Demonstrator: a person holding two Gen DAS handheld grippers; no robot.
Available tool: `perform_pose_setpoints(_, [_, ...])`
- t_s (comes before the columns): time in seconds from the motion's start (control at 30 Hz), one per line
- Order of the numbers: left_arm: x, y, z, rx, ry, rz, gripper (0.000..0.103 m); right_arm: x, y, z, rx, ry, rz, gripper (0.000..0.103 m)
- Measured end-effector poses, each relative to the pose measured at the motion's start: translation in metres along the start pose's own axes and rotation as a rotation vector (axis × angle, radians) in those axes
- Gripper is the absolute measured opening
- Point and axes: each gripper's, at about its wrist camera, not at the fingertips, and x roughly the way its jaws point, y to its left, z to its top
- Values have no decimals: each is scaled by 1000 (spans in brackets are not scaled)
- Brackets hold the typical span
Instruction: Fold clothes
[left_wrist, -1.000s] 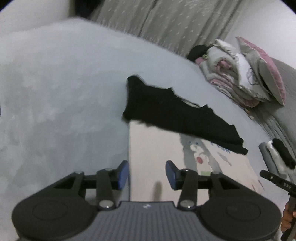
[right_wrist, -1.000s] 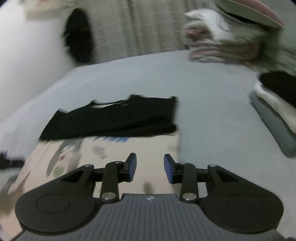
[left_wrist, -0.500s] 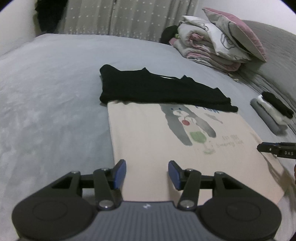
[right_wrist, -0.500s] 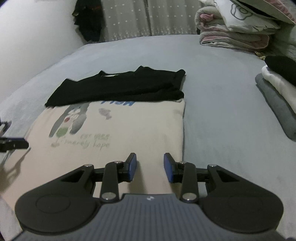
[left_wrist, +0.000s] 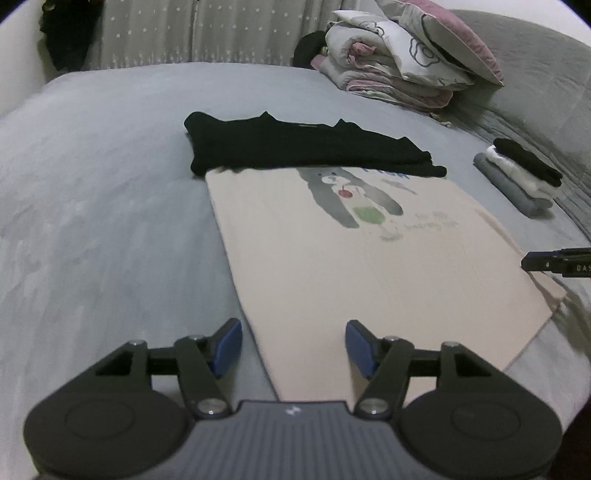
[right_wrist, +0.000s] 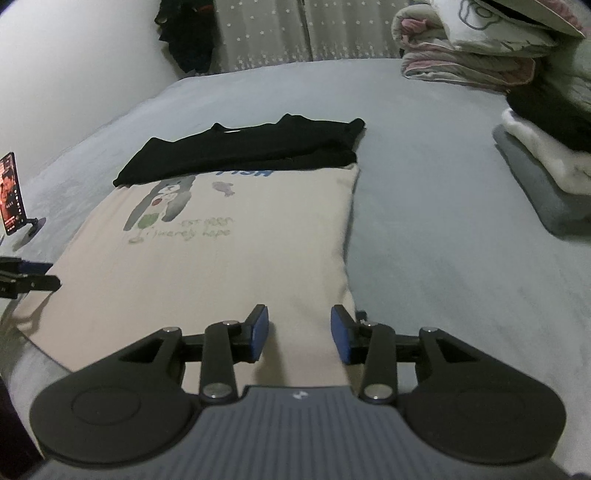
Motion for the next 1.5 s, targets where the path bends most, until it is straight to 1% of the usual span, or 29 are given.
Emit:
perform_pose_setpoints(0.13, [-8, 5, -6, -27, 20, -36, 64, -11, -8, -5, 25, 0, 3, 42])
perform_pose_setpoints(0.23, [-11, 9, -7, -58, 37, -71, 64, -17, -14, -8, 43, 9, -20, 51])
perform_pose_setpoints(0.3, [-13, 13, -8, -93, 51, -106, 62, -18, -20, -10, 67, 24, -26, 51])
perform_pose_setpoints(0.4, [-15, 19, -10, -140, 75, -157, 62, -18, -31, -14, 130, 48, -8, 51])
perform_pose_setpoints(0.5, [-16, 23, -12, -170, 99, -205, 62, -22, -40, -15, 187, 58, 36, 51])
perform_pose_setpoints(0.67, [-18, 31, -17, -205, 153, -303, 62, -24, -57, -17, 289, 104, 149, 52])
perform_pose_setpoints(0.77, [-16, 39, -22, -257, 174, -360, 62, -24, -65, -19, 346, 125, 211, 53])
perform_pose_setpoints(0.87, [-14, 45, -23, -310, 181, -394, 60, -23, -71, -21, 396, 134, 257, 54])
perform_pose_setpoints(0.93, [-12, 48, -24, -334, 187, -413, 59, -23, -72, -21, 405, 140, 274, 55])
perform_pose_setpoints(1.13, [-10, 41, -25, -307, 199, -435, 58, -22, -73, -20, 409, 158, 311, 55])
perform_pose_setpoints(1.17, [-10, 40, -25, -303, 200, -438, 56, -22, -73, -20, 409, 161, 317, 55])
perform_pose_setpoints(1.23, [-8, 39, -25, -300, 207, -438, 49, -22, -73, -20, 410, 167, 329, 55])
perform_pose_setpoints(1.3, [-6, 41, -26, -309, 221, -443, 35, -21, -72, -20, 404, 173, 336, 55])
perform_pose_setpoints(1.4, [-4, 44, -27, -324, 241, -452, 28, -22, -71, -21, 387, 187, 347, 52])
perform_pose_setpoints(1.43, [-4, 45, -28, -327, 246, -453, 26, -21, -71, -21, 382, 191, 349, 49])
perform_pose_setpoints(1.47, [-4, 46, -28, -328, 251, -454, 21, -21, -71, -21, 384, 197, 352, 42])
perform_pose_setpoints(1.5, [-4, 46, -28, -331, 257, -454, 16, -21, -73, -21, 393, 205, 356, 37])
